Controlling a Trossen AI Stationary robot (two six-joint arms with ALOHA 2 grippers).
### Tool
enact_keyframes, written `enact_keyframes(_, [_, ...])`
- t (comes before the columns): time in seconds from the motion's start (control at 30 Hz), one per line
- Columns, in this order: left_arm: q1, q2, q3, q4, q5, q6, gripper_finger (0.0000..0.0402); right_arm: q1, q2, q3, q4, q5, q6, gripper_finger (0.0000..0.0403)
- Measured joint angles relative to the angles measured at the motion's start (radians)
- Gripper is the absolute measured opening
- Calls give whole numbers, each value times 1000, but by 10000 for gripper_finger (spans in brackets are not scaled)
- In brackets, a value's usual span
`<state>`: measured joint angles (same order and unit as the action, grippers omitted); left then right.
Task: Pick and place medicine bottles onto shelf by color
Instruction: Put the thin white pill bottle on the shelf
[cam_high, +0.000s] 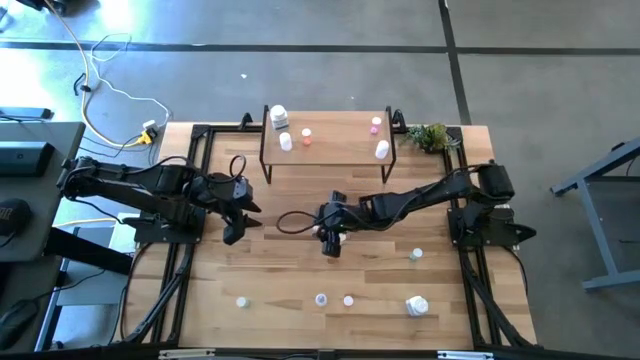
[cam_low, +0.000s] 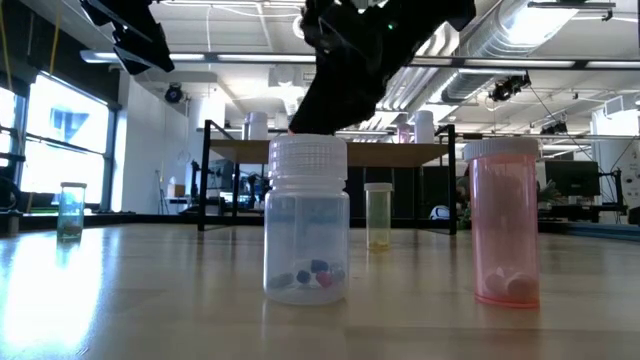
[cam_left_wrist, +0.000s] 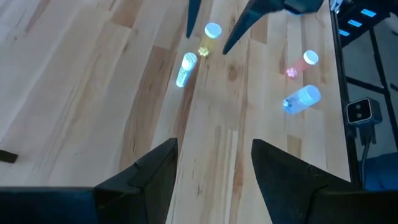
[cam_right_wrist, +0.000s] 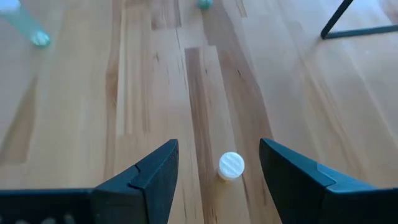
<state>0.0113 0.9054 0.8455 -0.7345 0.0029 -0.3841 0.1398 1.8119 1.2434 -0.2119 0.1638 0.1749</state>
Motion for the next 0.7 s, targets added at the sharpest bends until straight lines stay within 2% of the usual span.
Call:
enact_keyframes(0.57, [0,1,0,-1,0,2,197,-2,114,1,20,69,9,215])
enact_keyframes(0.7, [0,1,0,-1,0,5,197,-2,119,1,25,69,43,200])
